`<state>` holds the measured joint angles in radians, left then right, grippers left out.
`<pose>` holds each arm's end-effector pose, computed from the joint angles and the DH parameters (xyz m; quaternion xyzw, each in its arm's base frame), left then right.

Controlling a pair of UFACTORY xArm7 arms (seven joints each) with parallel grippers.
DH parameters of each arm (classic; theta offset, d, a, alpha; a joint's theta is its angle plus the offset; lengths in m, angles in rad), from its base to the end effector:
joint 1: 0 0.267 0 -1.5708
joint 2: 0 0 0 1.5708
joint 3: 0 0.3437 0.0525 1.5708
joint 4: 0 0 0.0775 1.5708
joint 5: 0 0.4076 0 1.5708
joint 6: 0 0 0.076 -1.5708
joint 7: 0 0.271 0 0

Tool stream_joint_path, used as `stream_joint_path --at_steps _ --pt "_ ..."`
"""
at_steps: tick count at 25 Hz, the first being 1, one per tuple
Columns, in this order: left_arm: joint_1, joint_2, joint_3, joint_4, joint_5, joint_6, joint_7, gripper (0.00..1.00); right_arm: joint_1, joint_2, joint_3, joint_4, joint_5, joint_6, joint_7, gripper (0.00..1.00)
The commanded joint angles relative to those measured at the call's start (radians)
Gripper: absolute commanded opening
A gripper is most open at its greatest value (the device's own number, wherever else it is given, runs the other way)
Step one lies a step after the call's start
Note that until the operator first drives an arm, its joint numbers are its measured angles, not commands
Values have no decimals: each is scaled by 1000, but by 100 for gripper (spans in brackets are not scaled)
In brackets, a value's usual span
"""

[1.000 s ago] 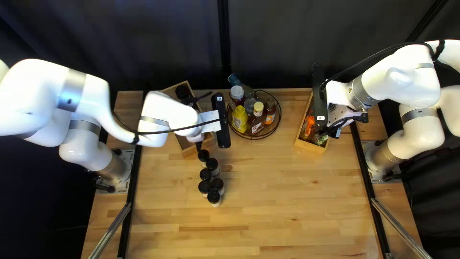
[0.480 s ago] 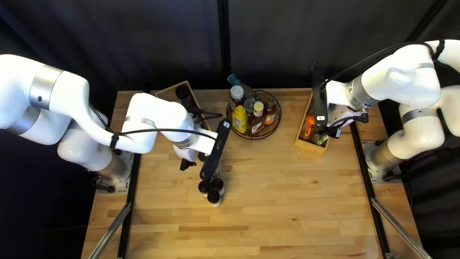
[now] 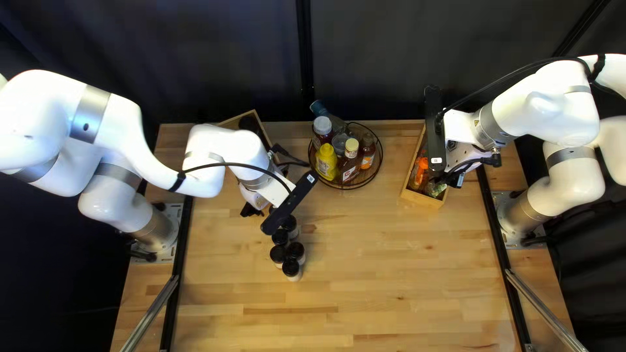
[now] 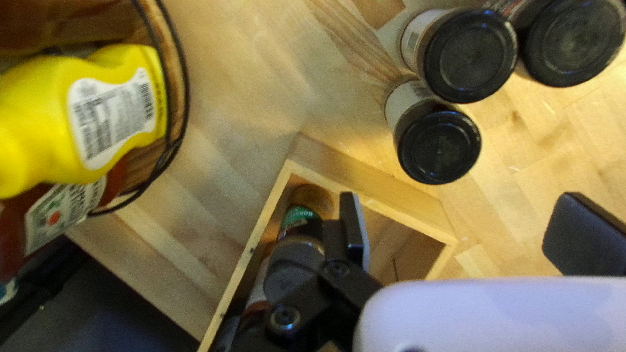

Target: Separate condiments, baby food and spices and place it in 3 different racks/containers

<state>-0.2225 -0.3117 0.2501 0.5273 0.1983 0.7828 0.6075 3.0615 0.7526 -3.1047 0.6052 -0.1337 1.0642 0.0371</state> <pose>0.3909 0.0227 0.1260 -0.9338 0.3552 -0.0144 0.0400 0.3678 -0.0452 0.3082 0.9863 -0.0191 0.1449 0.0761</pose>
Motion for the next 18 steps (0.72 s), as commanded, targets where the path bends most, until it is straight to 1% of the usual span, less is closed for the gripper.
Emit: stream_joint_path --at_steps 1,7,16,17,18 --pt "-4 56 -25 4 33 -46 -52 100 0 0 0 0 0 0 0 100" --pt "-4 115 -37 13 58 -82 -93 100 0 0 0 0 0 0 0 100" --pt "-3 120 -50 -8 80 -89 -141 99 0 0 0 0 0 0 0 100" --pt "-2 118 -51 -11 83 -90 -147 88 0 0 0 0 0 0 0 100" --pt "-1 117 -52 -14 85 -90 -150 72 0 0 0 0 0 0 0 100"
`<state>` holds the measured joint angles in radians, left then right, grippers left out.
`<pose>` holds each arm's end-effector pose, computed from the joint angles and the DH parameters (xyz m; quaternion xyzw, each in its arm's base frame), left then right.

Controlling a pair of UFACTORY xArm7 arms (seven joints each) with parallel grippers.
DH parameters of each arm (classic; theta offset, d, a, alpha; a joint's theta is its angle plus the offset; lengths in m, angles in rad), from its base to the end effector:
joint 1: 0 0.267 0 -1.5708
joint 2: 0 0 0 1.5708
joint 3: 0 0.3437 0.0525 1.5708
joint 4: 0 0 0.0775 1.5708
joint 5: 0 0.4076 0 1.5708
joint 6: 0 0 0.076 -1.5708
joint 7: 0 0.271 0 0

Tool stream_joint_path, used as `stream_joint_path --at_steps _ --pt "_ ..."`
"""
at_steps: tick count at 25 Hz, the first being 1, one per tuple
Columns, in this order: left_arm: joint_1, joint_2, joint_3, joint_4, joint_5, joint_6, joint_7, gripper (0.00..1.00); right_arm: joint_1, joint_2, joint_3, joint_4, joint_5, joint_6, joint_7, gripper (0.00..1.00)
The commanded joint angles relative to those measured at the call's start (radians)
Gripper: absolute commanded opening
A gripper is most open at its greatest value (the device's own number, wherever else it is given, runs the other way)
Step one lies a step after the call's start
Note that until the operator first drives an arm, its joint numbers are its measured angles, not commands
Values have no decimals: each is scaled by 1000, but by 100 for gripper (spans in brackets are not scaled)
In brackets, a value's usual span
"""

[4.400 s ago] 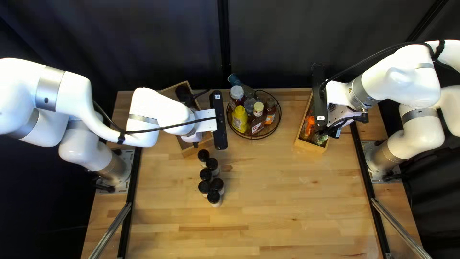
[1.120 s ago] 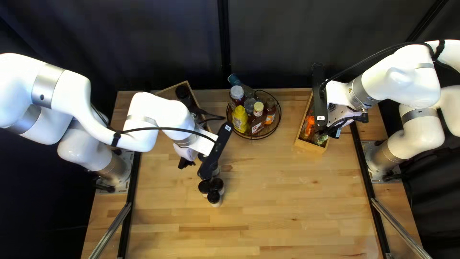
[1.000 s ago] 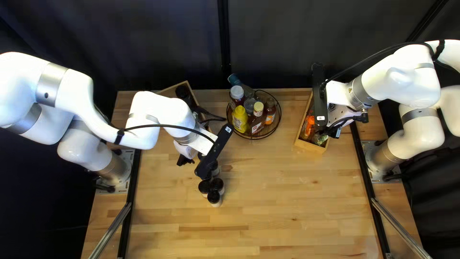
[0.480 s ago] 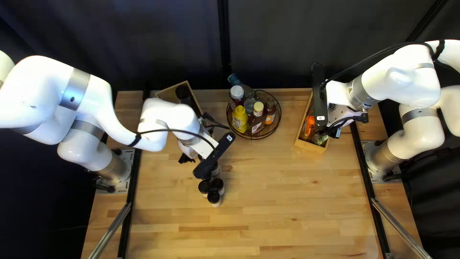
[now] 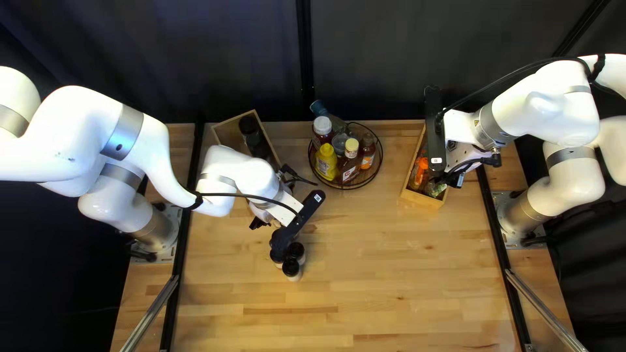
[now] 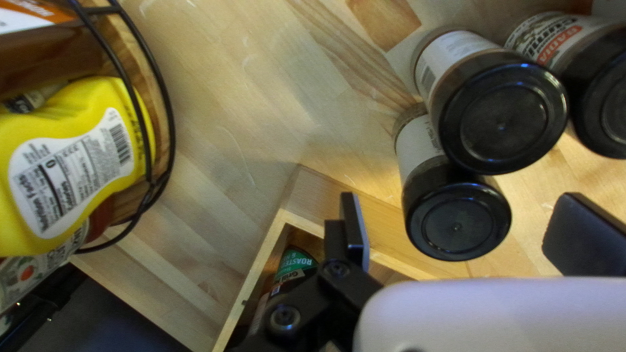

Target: Separate condiments, baby food and spices and place it in 3 different racks/containers

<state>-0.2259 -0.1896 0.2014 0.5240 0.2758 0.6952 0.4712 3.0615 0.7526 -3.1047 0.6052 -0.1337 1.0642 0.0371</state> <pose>0.3963 0.0135 0.0878 -0.9354 0.3466 0.0064 0.0704 0.3678 -0.0452 0.3082 0.9863 -0.0191 0.1449 0.0761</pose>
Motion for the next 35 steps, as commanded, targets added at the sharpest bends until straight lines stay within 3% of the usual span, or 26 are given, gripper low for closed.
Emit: stream_joint_path --at_steps 1,2,8,13,18,26,35 --pt "3 -6 -4 -13 10 -3 -19 48 0 0 0 0 0 0 0 100" --pt "4 -7 -3 -15 11 -4 -22 14 0 0 0 0 0 0 0 100" --pt "6 -17 -4 -9 10 18 -27 1 0 0 0 0 0 0 0 100" --pt "0 -101 -17 38 0 150 -20 0 0 0 0 0 0 0 0 100" --pt "33 -207 -14 66 31 261 -23 0 0 0 0 0 0 0 0 100" --pt "92 -221 2 53 99 248 -62 0 0 0 0 0 0 0 0 100" --pt "132 -216 -28 21 178 231 -181 0 0 0 0 0 0 0 0 100"
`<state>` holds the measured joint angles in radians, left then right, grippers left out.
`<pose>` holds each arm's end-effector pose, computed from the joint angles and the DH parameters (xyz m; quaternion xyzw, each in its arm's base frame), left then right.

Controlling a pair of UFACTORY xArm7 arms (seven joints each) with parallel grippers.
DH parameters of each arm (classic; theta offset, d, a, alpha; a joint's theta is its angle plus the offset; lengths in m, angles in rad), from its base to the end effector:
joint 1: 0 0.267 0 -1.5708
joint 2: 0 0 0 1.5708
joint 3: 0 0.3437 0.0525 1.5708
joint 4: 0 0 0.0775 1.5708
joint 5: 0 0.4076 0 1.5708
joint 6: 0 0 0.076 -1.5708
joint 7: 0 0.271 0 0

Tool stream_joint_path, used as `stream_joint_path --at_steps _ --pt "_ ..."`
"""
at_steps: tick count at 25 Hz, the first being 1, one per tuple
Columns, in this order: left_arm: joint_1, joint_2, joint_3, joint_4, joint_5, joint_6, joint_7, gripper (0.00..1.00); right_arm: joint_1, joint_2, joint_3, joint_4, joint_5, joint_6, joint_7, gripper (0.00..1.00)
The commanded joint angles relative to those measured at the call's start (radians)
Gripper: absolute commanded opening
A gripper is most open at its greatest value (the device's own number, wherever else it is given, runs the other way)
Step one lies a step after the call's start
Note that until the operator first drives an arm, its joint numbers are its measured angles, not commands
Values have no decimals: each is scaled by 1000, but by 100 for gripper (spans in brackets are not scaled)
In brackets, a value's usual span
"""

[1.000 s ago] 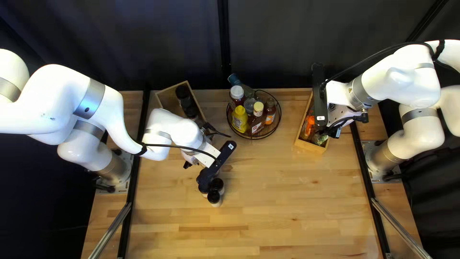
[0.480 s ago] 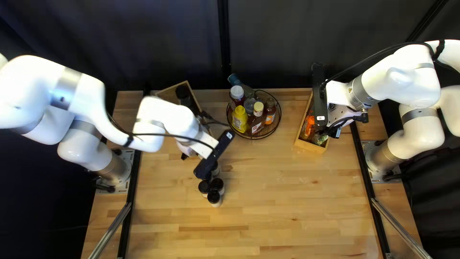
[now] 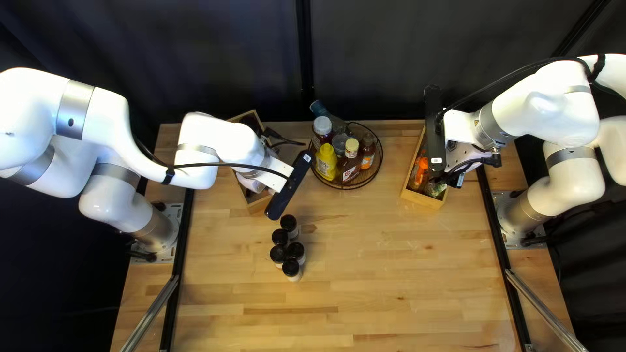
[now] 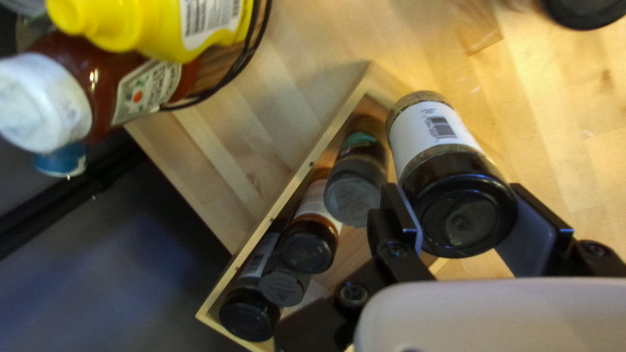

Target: Separate condiments, baby food and spices and place it in 3 different racks/containers

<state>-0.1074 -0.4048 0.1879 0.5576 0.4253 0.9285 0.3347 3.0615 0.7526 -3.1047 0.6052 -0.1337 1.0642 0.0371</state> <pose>0.3799 0.0890 0.1711 -0.9576 0.2542 0.0091 0.1355 0.3678 -0.0452 0.3082 0.9863 -0.0191 0.1449 0.0761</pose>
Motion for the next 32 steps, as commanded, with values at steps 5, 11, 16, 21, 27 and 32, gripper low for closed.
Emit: stream_joint_path --at_steps 5,11,16,21,27,32 --pt "28 6 -43 -20 68 5 -123 0 0 0 0 0 0 0 0 100" --pt "35 23 -71 -16 97 23 -194 0 0 0 0 0 0 0 0 100" --pt "38 38 -77 -15 104 18 -217 0 0 0 0 0 0 0 0 100" --pt "44 71 -61 -11 105 -16 -208 0 0 0 0 0 0 0 0 100" --pt "48 106 -40 1 95 -49 -180 0 0 0 0 0 0 0 0 100" --pt "50 137 -24 13 82 -73 -157 64 0 0 0 0 0 0 0 100"
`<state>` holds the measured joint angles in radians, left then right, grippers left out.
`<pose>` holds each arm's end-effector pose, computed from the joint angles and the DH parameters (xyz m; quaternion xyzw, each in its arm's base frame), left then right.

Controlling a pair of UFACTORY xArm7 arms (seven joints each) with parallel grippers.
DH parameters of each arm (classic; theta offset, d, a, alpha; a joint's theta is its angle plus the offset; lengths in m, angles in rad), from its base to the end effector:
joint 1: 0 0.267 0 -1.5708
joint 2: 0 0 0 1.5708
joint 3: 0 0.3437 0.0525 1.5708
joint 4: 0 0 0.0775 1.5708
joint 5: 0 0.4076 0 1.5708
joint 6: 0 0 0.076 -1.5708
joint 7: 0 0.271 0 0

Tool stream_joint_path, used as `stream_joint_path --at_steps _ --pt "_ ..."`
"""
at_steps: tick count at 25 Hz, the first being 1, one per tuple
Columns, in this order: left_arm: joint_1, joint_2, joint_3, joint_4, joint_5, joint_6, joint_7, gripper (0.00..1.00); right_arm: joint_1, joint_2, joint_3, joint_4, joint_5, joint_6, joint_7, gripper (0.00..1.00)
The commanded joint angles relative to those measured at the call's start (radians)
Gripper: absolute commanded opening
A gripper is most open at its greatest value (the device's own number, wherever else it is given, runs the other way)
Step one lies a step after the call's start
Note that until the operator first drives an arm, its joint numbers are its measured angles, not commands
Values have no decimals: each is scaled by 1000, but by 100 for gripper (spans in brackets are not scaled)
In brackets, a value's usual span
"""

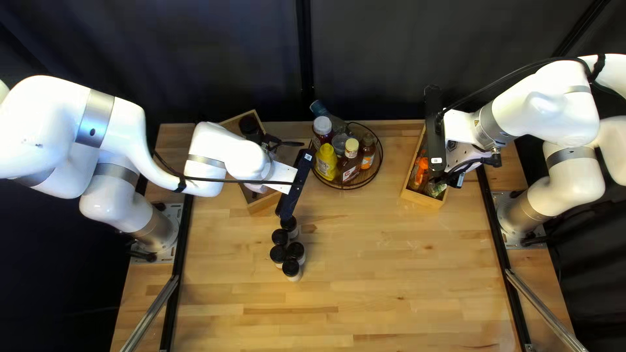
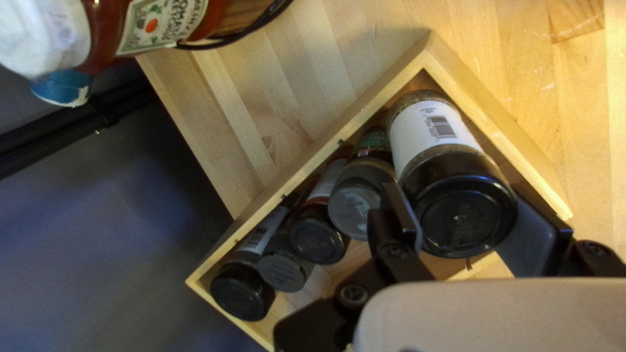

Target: Separate condiments, baby food and spices and place it in 3 different racks/containers

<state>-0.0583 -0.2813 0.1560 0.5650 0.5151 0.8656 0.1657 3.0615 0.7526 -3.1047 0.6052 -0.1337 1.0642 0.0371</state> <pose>0.3872 0.1078 0.1380 -0.9640 0.2033 0.0292 0.1688 0.3678 -0.0452 0.3082 0.9863 -0.0191 0.1449 0.0761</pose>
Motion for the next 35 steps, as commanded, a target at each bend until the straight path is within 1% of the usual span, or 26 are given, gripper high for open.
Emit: stream_joint_path --at_steps 1,2,3,4,10,12,15,16,18,19,20,21,23,24,25,27,30,34,35 --pt "0 15 9 6 -12 -8 18 68 0 0 0 0 0 0 0 100" --pt "-1 15 10 7 -15 -6 21 88 0 0 0 0 0 0 0 100" --pt "-1 16 11 9 -19 -3 24 96 0 0 0 0 0 0 0 100" --pt "-2 17 11 11 -22 1 27 100 0 0 0 0 0 0 0 100" --pt "-12 22 7 33 -41 21 38 100 0 0 0 0 0 0 0 100" --pt "-26 -11 5 38 -75 49 64 100 0 0 0 0 0 0 0 100" --pt "-70 -67 22 45 -175 81 155 100 0 0 0 0 0 0 0 100" --pt "-100 -84 35 54 -241 96 212 100 0 0 0 0 0 0 0 100" --pt "-132 -91 49 63 -312 104 267 100 0 0 0 0 0 0 0 100" --pt "-157 -91 51 68 -361 106 297 100 0 0 0 0 0 0 0 100" --pt "-168 -92 52 68 -381 105 312 100 0 0 0 0 0 0 0 100" --pt "-191 -96 48 65 -416 103 335 100 0 0 0 0 0 0 0 100" --pt "-220 -97 39 62 -441 99 364 100 0 0 0 0 0 0 0 100" --pt "-240 -94 37 64 -453 96 401 100 0 0 0 0 0 0 0 100" --pt "-251 -87 37 68 -457 94 424 100 0 0 0 0 0 0 0 100" --pt "-271 -61 53 89 -466 94 519 100 0 0 0 0 0 0 0 100" --pt "-277 -39 91 109 -476 89 656 100 0 0 0 0 0 0 0 100" --pt "-278 3 166 110 -508 40 890 100 0 0 0 0 0 0 0 100" --pt "-279 12 175 109 -515 30 923 100 0 0 0 0 0 0 0 100"
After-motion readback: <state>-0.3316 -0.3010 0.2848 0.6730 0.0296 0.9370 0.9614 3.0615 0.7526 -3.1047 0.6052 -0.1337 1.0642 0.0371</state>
